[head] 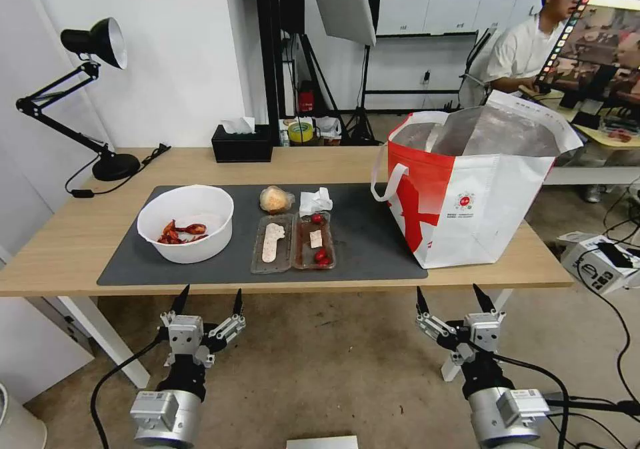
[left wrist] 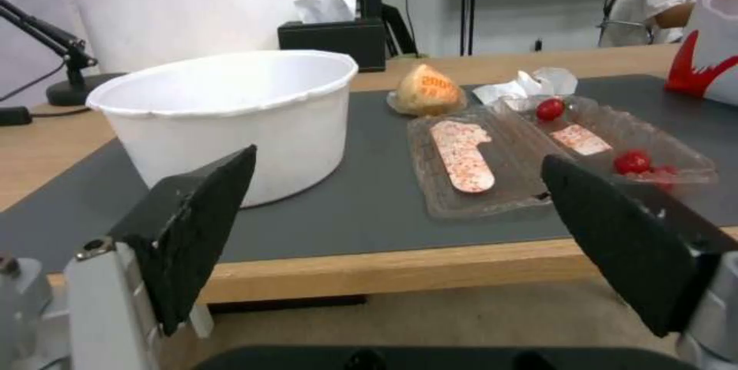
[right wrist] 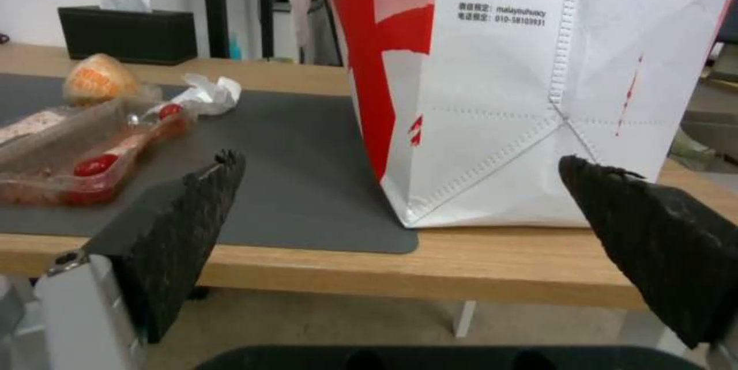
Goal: Pick up the trash from the table and place it into the takeout bag.
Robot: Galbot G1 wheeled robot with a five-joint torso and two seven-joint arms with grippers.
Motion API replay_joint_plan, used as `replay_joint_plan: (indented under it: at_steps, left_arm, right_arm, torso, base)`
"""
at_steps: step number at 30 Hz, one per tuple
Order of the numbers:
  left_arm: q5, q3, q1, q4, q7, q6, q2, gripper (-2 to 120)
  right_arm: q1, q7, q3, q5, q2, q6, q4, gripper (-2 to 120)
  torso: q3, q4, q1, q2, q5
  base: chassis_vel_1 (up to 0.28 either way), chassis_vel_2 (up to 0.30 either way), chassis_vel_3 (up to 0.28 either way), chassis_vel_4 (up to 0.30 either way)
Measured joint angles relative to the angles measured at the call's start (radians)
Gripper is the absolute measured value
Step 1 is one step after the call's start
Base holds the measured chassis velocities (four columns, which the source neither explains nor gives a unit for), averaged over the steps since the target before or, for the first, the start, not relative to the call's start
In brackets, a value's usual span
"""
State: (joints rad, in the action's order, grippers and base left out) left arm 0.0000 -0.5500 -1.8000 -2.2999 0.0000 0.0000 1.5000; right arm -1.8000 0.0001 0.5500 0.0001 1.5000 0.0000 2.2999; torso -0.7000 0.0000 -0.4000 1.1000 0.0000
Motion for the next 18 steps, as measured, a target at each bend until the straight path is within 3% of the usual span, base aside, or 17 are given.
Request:
replay_joint_plan:
  at_steps: [18]
  left_arm:
    - [0.0,0.0,0.0,0.0,0.0,0.0,0.0,100]
  right_arm:
    - [0.0,0.0,0.0,0.0,0.0,0.0,0.0,100]
  torso:
    - [0.0,0.0,0.0,0.0,0.0]
  base:
    - [0.0,0.0,0.0,0.0]
